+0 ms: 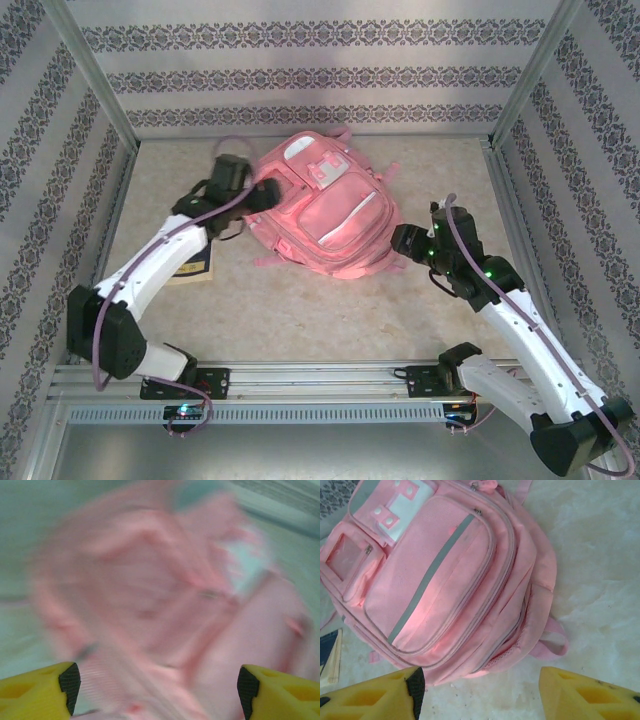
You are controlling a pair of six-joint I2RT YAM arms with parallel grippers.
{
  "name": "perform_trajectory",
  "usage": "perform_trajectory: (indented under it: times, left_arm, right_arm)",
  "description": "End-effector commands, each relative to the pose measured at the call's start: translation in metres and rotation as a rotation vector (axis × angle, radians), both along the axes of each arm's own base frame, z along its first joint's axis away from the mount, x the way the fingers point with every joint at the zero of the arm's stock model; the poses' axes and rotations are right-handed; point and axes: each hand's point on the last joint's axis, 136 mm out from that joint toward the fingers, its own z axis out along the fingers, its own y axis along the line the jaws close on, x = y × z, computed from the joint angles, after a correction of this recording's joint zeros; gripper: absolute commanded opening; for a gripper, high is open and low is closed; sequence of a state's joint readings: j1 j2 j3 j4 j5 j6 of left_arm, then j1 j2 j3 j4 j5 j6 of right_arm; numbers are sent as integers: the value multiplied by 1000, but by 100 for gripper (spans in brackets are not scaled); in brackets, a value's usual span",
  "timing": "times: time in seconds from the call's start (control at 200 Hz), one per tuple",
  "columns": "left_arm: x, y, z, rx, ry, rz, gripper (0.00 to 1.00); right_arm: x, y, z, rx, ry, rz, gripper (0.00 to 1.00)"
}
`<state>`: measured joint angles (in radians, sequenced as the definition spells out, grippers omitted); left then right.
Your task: Pack the student bag
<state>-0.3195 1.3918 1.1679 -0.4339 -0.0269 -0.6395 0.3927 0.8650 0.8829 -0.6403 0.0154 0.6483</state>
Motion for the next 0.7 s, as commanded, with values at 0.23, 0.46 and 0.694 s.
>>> perform_trajectory:
  times: [0.23, 0.46, 0.694]
  left_arm:
    - [-35, 140, -101, -73, 155, 534, 81]
    - [-30, 136, -167, -219, 281, 523, 78]
    - [-55, 112, -196, -349, 342, 502, 70]
  right_arm:
    - [-14, 25, -4, 67, 69, 124, 62]
    - [-15, 41, -11, 124, 107, 182, 62]
    - [-11, 50, -15, 157, 112, 205, 62]
